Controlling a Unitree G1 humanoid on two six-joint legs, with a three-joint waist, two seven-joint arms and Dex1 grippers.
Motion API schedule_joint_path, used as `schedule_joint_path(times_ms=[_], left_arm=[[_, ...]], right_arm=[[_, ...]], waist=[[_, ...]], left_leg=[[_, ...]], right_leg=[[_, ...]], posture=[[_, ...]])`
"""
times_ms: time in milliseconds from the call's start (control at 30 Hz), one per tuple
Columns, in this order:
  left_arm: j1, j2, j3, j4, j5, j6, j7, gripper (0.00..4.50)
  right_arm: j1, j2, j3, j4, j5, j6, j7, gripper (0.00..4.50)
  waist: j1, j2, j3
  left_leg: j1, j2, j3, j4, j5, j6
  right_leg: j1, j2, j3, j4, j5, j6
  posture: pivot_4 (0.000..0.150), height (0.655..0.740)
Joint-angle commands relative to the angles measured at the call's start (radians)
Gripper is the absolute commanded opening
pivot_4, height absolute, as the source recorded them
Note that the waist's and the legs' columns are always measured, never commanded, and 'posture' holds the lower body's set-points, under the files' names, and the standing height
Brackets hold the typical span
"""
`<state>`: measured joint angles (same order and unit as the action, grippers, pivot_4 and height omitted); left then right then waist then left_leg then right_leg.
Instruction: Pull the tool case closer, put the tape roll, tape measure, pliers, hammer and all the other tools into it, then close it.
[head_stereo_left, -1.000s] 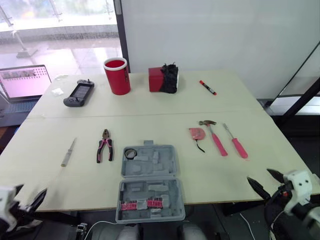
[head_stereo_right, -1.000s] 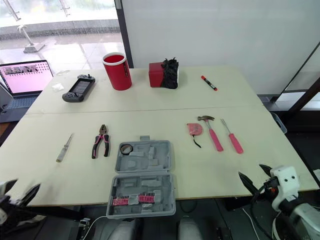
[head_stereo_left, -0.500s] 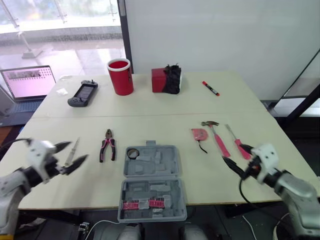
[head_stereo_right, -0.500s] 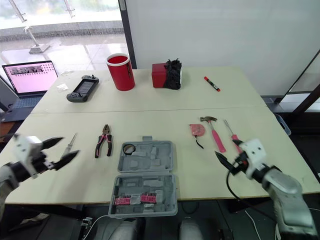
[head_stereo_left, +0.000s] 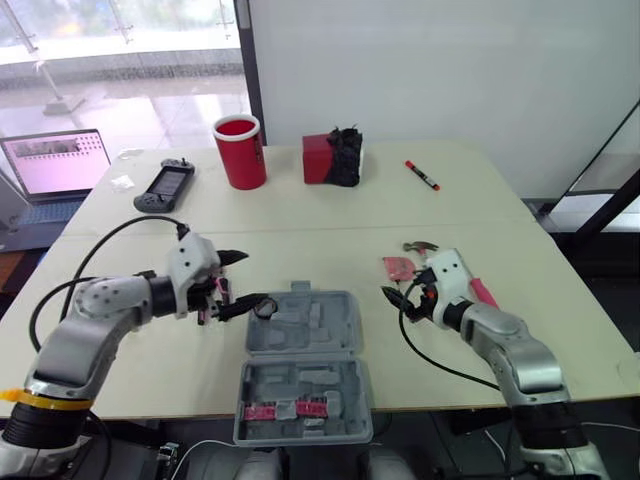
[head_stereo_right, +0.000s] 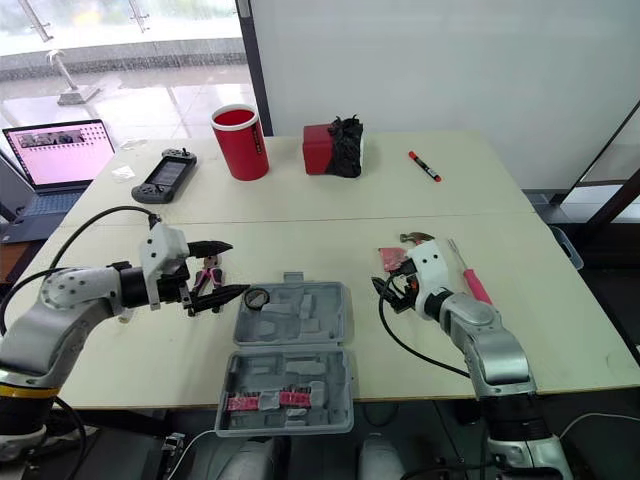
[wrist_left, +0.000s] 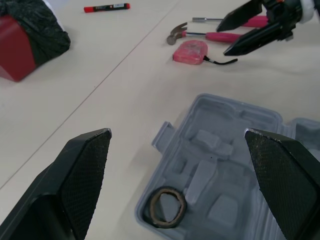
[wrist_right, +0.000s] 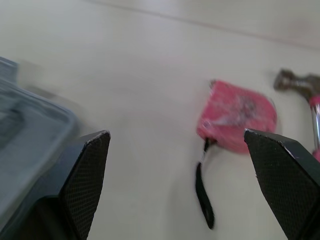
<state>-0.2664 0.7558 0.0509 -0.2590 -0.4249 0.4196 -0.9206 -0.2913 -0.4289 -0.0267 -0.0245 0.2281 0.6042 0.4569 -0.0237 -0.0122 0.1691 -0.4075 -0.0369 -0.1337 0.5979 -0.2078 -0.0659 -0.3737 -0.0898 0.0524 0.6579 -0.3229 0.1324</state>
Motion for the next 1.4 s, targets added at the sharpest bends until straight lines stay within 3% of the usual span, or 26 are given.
schedule_joint_path(times_ms=[33, 233, 267, 367, 567, 600, 833, 1100, 1200, 1400], left_arm=[[0.001, -0.018, 0.006, -0.049, -0.005, -0.001, 0.022, 4.47], [0.038, -0.031, -0.013, -0.067, 0.039, -0.029, 0.035, 4.47], [0.046, -0.029, -0.011, -0.066, 0.048, -0.035, 0.040, 4.50], [0.067, -0.030, -0.001, -0.065, 0.057, -0.047, 0.051, 4.50], [0.081, -0.039, -0.011, -0.064, 0.067, -0.053, 0.062, 4.50], [0.081, -0.041, -0.013, -0.063, 0.068, -0.054, 0.063, 4.50], [0.063, -0.050, -0.017, -0.019, 0.079, -0.074, 0.056, 4.50], [0.074, -0.062, -0.035, -0.009, 0.091, -0.082, 0.048, 4.50], [0.082, -0.065, -0.039, -0.006, 0.093, -0.085, 0.041, 4.50], [0.082, -0.077, -0.040, 0.001, 0.098, -0.088, 0.047, 4.50]], right_arm=[[-0.052, 0.027, 0.011, 0.065, -0.028, 0.005, -0.038, 4.50], [-0.134, 0.062, 0.030, 0.228, -0.072, -0.008, -0.075, 4.50], [-0.145, 0.066, 0.031, 0.258, -0.078, -0.003, -0.078, 4.25], [-0.164, 0.089, 0.003, 0.314, -0.067, -0.011, -0.095, 3.20], [-0.201, 0.125, -0.002, 0.374, -0.079, -0.055, -0.115, 0.20], [-0.206, 0.130, 0.000, 0.384, -0.080, -0.061, -0.113, 0.09], [-0.205, 0.124, 0.039, 0.401, -0.116, -0.079, -0.086, 0.09], [-0.141, 0.095, 0.030, 0.269, -0.078, 0.027, -0.031, 0.09], [-0.129, 0.073, 0.016, 0.230, -0.068, 0.062, -0.017, 0.95], [-0.153, 0.054, 0.032, 0.247, -0.089, 0.060, -0.015, 3.90]], waist=[[-0.004, 0.000, 0.000], [-0.020, 0.000, 0.000], [-0.022, 0.000, 0.000], [-0.023, 0.000, 0.000], [-0.025, 0.000, 0.000], [-0.025, 0.000, 0.000], [-0.027, 0.000, 0.000], [-0.023, 0.000, 0.000], [-0.022, 0.000, 0.000], [-0.020, 0.000, 0.000]], left_leg=[[0.000, 0.000, 0.000, 0.000, 0.000, 0.000], [0.000, 0.000, 0.000, 0.000, 0.000, 0.000], [0.000, 0.000, 0.000, 0.000, 0.000, 0.000], [0.001, 0.000, 0.000, 0.000, 0.000, 0.000], [0.001, 0.000, 0.000, 0.001, 0.000, 0.000], [0.001, 0.000, 0.000, 0.001, 0.000, 0.000], [0.002, 0.000, 0.000, 0.001, 0.000, 0.000], [0.001, 0.000, 0.000, 0.001, 0.000, 0.000], [0.001, 0.000, 0.000, 0.001, 0.000, 0.000], [0.001, 0.000, 0.000, 0.001, 0.000, 0.000]], right_leg=[[0.000, 0.000, 0.000, 0.001, 0.000, 0.000], [0.000, 0.000, 0.000, 0.002, 0.000, 0.000], [-0.001, 0.000, 0.000, 0.002, 0.000, 0.000], [-0.001, 0.001, 0.001, 0.004, 0.000, 0.000], [-0.001, 0.001, 0.001, 0.004, 0.000, 0.000], [-0.001, 0.001, 0.001, 0.004, 0.000, 0.000], [-0.001, 0.002, 0.002, 0.005, 0.000, 0.000], [-0.001, 0.002, 0.002, 0.005, 0.000, 0.000], [-0.001, 0.001, 0.002, 0.005, 0.000, 0.000], [0.000, 0.001, 0.002, 0.004, 0.000, 0.000]], posture=[[0.150, 0.7400], [0.150, 0.7400], [0.150, 0.7400], [0.150, 0.7400], [0.150, 0.7400], [0.150, 0.7400], [0.150, 0.7400], [0.150, 0.7400], [0.150, 0.7400], [0.150, 0.7400]])
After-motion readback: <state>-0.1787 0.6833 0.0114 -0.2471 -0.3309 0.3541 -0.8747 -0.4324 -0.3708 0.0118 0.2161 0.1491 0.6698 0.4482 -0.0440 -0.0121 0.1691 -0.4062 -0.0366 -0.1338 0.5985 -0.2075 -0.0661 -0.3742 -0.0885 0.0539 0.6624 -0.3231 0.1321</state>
